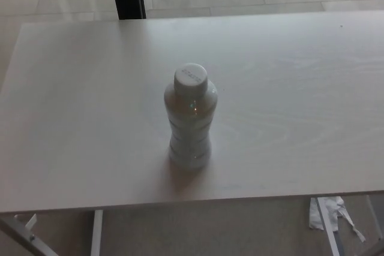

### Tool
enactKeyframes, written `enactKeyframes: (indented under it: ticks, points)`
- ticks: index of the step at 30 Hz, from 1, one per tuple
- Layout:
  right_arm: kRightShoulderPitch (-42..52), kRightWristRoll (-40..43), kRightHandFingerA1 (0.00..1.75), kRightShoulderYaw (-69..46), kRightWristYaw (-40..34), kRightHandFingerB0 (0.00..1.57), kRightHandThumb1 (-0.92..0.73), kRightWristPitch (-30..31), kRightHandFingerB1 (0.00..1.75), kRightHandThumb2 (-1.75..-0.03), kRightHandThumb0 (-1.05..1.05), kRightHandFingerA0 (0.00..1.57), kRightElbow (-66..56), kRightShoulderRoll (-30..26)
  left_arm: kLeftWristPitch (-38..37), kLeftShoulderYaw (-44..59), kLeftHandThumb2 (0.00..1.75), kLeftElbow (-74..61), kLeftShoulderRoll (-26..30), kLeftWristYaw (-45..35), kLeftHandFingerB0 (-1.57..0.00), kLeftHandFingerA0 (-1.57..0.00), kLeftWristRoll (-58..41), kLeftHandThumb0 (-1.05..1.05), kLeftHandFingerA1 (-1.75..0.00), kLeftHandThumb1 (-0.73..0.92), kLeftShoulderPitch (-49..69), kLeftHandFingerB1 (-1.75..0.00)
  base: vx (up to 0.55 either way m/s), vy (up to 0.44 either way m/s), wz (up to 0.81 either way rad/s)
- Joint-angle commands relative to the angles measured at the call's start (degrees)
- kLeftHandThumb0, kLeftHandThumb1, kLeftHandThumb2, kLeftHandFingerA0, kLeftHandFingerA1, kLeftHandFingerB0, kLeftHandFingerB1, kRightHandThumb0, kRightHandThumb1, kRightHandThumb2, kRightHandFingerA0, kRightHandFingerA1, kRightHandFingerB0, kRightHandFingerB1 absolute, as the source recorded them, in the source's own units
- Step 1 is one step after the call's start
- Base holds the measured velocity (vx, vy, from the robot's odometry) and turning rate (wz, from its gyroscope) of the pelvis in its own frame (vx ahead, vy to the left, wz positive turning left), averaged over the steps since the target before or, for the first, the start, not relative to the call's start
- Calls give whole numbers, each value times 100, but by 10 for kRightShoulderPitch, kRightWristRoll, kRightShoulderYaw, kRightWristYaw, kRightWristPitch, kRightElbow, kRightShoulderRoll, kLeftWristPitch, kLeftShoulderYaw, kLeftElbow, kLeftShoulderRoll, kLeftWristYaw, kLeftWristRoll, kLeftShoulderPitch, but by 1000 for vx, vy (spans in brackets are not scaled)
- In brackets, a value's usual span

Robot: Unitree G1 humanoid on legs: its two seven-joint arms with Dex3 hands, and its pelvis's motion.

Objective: Pick up a bottle and hand it

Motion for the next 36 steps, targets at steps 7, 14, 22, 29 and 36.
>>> enactKeyframes:
  ticks: [7, 14, 22, 29, 36]
  points:
    - [-16, 74, 145, -42, 6, 28, -45, 72, 58, -80, -72, 132, -48, -1, 31, 89, 58, -38, 41, 13, -27, -108, -72, -84, -142, 53, -71, -35, 0, 0, 0]
    - [-10, 66, 150, -34, -6, 26, -46, 93, 57, -81, -74, 132, -73, 2, 46, 40, 63, -138, 33, -9, -3, -101, -63, -105, -102, 53, -122, -92, 0, 0, 0]
    - [-13, 74, 148, -32, 2, 28, -46, 83, 58, -79, -73, 130, -67, 2, -27, -83, 78, -202, -15, -3, -30, -35, -18, -37, -79, -11, -228, -73, 0, 0, 0]
    - [-16, 68, 148, -26, -5, 27, -46, 89, 58, -80, -74, 131, -69, -4, 67, -206, 58, -426, -30, -21, -19, -17, 25, -105, -88, 55, -191, -60, 0, 0, 0]
    - [-21, 73, 149, -29, -1, 28, -46, 79, 59, -80, -73, 133, -55, -4, 131, -304, 57, -532, -68, -17, -24, -19, 39, -102, -74, 50, -171, -51, 0, 0, 0]
